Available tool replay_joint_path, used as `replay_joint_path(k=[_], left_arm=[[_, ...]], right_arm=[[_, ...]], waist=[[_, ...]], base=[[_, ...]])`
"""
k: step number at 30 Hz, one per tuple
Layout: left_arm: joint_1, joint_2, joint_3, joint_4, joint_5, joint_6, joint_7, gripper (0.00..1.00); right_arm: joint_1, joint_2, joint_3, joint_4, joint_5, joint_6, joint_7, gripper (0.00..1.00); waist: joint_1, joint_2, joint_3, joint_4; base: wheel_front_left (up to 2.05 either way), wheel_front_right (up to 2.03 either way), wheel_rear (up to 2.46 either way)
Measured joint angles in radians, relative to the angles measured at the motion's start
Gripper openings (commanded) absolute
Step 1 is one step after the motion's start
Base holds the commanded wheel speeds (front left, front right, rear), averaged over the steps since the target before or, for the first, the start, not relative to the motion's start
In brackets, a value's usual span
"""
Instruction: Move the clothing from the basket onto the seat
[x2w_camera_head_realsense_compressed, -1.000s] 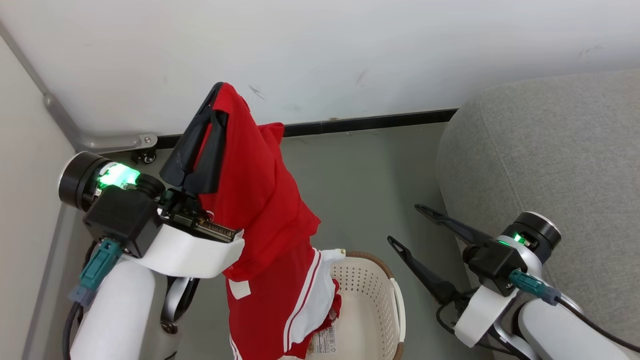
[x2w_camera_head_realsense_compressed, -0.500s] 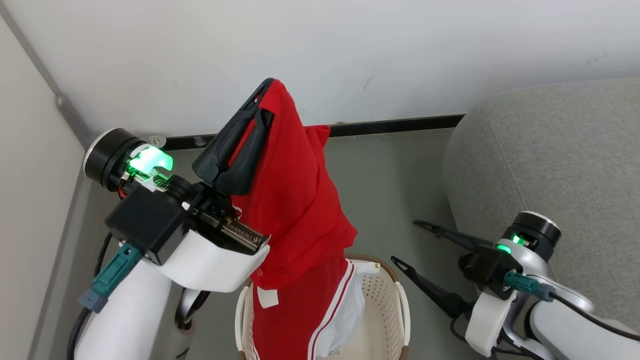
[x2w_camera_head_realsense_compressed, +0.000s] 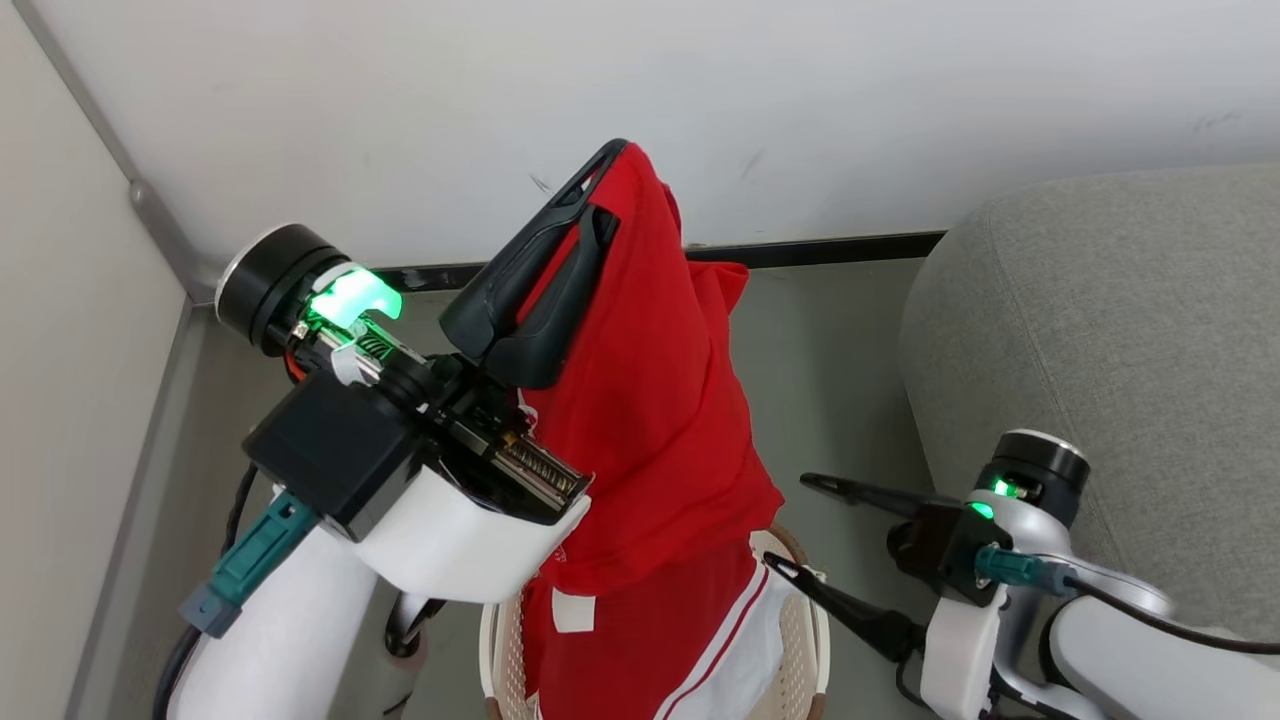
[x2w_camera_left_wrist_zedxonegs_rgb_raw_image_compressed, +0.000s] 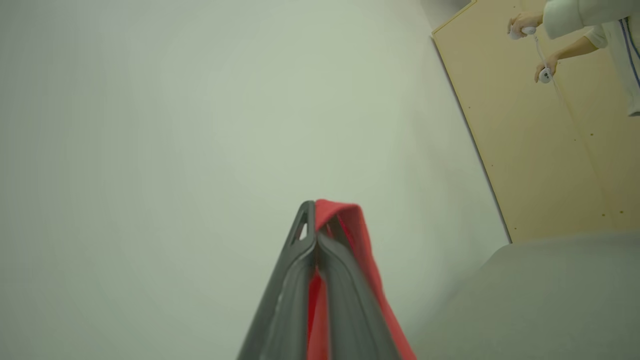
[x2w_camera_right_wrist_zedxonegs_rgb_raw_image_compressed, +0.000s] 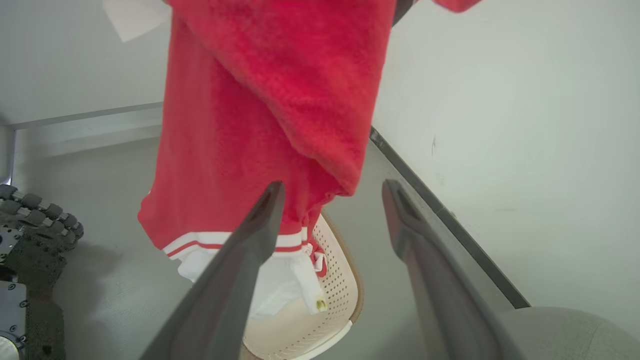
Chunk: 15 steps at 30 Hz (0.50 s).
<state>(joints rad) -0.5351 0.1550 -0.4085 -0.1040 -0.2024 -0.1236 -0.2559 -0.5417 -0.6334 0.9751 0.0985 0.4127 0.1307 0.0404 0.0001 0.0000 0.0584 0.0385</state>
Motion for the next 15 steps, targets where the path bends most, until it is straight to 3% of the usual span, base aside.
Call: replay_joint_path(k=[15], left_arm=[[-0.049,-0.006,-0.063,-0.014,-0.027,-0.001,-0.001,0.00]], right_arm=[[-0.124,-0.025,0.112,-0.022,0.067,0.000,0.021,1.00]], waist=[[0.0000,0.0000,-0.007,0.022]], base=[[0.00,0.00,0.00]])
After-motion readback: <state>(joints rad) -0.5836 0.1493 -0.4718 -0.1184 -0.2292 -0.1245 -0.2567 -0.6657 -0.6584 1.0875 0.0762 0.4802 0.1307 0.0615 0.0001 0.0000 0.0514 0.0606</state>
